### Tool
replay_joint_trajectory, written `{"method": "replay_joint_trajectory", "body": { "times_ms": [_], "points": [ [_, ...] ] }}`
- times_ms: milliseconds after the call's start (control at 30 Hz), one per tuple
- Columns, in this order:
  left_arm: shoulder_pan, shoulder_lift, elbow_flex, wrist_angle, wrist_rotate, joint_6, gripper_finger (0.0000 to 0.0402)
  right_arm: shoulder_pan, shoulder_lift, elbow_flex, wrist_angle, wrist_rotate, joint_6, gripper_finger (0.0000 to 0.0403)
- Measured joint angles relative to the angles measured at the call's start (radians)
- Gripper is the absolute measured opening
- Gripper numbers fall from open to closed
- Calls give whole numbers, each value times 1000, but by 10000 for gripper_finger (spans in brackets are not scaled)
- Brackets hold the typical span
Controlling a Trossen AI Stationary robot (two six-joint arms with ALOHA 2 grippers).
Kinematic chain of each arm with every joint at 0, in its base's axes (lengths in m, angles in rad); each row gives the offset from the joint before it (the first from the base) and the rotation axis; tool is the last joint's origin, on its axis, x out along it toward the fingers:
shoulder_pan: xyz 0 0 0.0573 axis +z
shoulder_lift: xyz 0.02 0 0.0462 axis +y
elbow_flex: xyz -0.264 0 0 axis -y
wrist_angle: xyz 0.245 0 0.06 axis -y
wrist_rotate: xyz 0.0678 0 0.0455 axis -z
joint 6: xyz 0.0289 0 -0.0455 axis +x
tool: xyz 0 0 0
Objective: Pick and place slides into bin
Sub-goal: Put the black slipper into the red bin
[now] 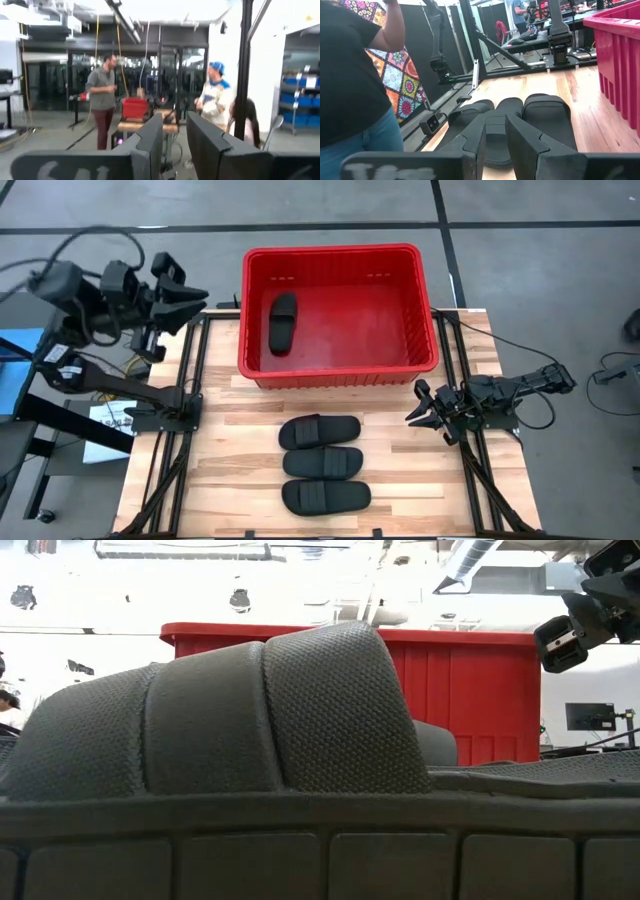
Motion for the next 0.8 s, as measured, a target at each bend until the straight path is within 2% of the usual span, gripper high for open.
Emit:
{"method": "replay_joint_trajectory", "body": {
  "times_ms": [167, 333, 633, 800],
  "points": [
    [0, -150, -246, 106, 0, -33, 77, 0, 0, 0, 0, 0, 0, 65],
    [0, -256, -429, 126, 2, -117, 77, 0, 0, 0, 0, 0, 0, 65],
    [0, -393, -658, 139, 87, -289, 77, 0, 0, 0, 0, 0, 0, 65],
    [-1, -446, -750, 101, 92, -346, 77, 0, 0, 0, 0, 0, 0, 65]
  ]
}}
